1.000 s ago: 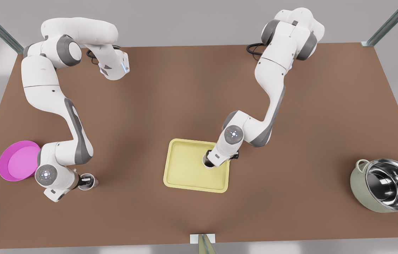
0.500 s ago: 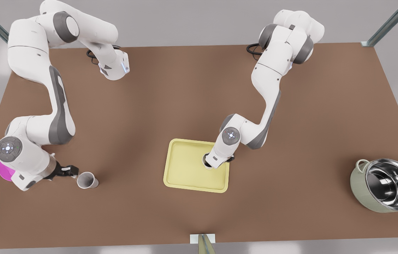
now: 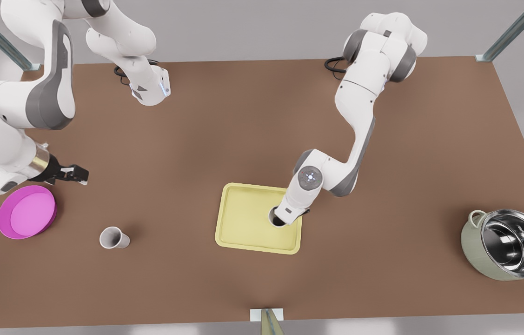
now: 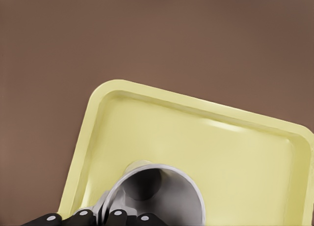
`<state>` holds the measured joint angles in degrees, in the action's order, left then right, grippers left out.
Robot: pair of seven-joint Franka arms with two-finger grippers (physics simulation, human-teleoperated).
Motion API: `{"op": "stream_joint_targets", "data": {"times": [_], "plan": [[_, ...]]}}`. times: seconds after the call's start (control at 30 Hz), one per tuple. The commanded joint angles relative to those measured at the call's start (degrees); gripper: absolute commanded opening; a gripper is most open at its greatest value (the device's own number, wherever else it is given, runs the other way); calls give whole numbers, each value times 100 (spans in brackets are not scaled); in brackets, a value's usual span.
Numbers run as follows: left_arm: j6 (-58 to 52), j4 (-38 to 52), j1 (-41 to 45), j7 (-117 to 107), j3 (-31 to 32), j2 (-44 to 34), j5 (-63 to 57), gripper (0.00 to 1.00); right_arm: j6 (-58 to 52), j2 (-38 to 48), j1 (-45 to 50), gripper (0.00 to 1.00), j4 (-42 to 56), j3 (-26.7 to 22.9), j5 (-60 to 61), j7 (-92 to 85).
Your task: Use the left arm to pick up the white IKEA cup from the tray and place it on the middle-left position; use the right arm to pick up the white IKEA cup from the tray and place it on the middle-right position
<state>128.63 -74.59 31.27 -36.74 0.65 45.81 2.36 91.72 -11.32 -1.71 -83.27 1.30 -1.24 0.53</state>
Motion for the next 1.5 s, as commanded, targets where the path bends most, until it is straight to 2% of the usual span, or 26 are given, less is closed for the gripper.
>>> {"op": "stream_joint_targets", "data": {"times": [0.0, 0.27, 0.3, 0.37, 0.53, 1.03, 1.27, 1.33, 1.37, 1.4, 1.43, 1.47], "plan": [[-680, -38, -252, 508, -4, -256, 27, 21, -102, -11, 13, 100, 12, 2, 132, -185], [-567, -898, -1624, 3093, -21, -801, -17, 21, -111, -11, 21, 100, 30, -7, 115, -97], [-164, -1460, -1817, 3453, -21, -1109, -17, 21, -119, -29, 21, 100, 73, 2, 88, -150], [31, -1796, -2125, 4008, -21, -1294, -17, 21, -119, -29, 4, 100, 118, -34, 106, -150], [1832, -3395, -2134, 4017, -83, -1821, -17, 21, -119, -29, 4, 100, 126, -51, 106, -150], [2422, -3677, -2310, 4254, -180, -1839, 71, 22, -119, -29, -40, 100, 135, -60, 97, -159], [2404, -3650, -2319, 4272, -180, -1839, 572, 24, -102, -29, -40, 100, 135, -51, 88, -159], [2395, -3659, -2318, 4272, -171, -1848, 757, 48, -102, -29, -40, 100, 135, -51, 88, -150], [2395, -3659, -2318, 4272, -171, -1848, 757, 63, -102, -29, -31, 100, 135, -51, 88, -150], [2395, -3659, -2318, 4272, -171, -1848, 757, 90, -102, -29, -31, 100, 135, -51, 97, -150], [2386, -3650, -2318, 4272, -171, -1848, 757, 100, -137, -29, -31, 100, 135, -51, 36, -159], [2386, -3650, -2318, 4263, -171, -1857, 757, 100, -119, -29, -31, 100, 161, -34, 62, -141]]}}
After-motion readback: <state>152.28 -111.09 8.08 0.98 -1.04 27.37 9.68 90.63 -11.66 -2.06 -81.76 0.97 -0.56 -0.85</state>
